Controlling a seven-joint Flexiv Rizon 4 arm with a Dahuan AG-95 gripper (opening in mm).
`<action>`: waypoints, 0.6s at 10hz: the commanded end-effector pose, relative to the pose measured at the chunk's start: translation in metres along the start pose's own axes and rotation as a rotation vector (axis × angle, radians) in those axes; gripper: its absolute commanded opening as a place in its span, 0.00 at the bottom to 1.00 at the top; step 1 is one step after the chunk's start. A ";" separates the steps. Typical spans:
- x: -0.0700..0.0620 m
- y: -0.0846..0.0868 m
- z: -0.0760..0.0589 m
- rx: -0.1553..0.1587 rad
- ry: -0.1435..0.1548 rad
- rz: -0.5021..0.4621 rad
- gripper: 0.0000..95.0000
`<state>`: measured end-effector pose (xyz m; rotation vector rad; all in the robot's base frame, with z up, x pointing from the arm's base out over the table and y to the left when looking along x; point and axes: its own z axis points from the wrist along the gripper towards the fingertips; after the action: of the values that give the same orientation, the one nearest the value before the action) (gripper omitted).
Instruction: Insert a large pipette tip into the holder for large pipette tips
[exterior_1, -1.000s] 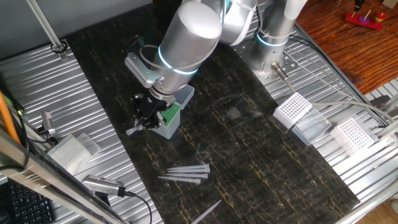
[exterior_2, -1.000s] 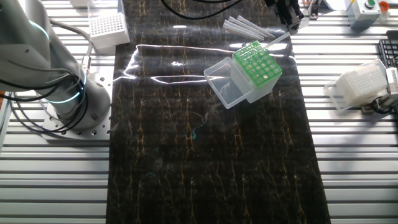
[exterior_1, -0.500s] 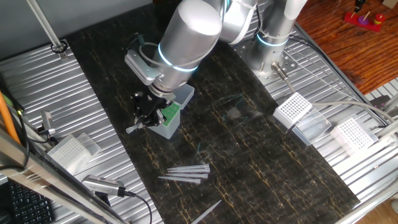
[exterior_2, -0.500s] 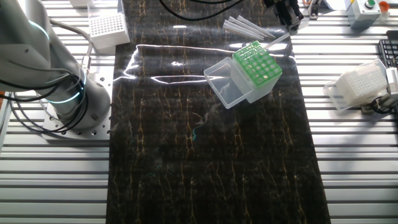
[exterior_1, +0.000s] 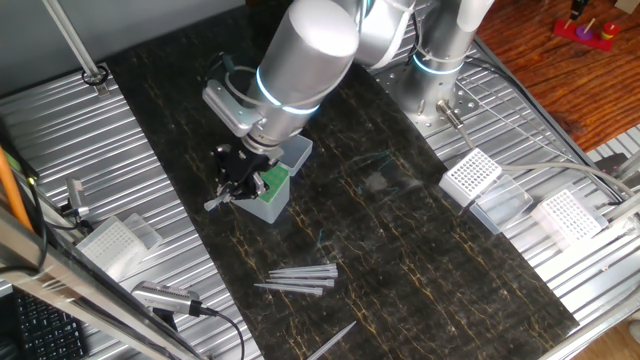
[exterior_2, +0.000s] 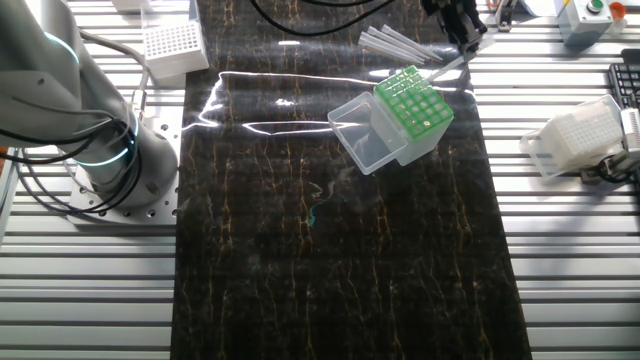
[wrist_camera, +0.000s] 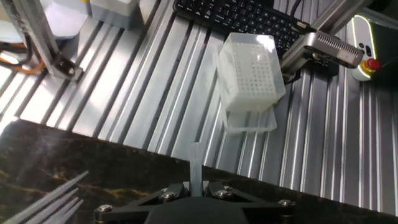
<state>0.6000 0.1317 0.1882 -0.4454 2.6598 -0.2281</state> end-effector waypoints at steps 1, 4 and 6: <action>-0.001 0.002 0.003 -0.001 -0.003 0.018 0.00; -0.001 0.003 0.003 -0.001 -0.002 0.035 0.00; -0.001 0.003 0.003 -0.001 0.000 0.049 0.00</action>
<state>0.6008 0.1341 0.1861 -0.3795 2.6702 -0.2101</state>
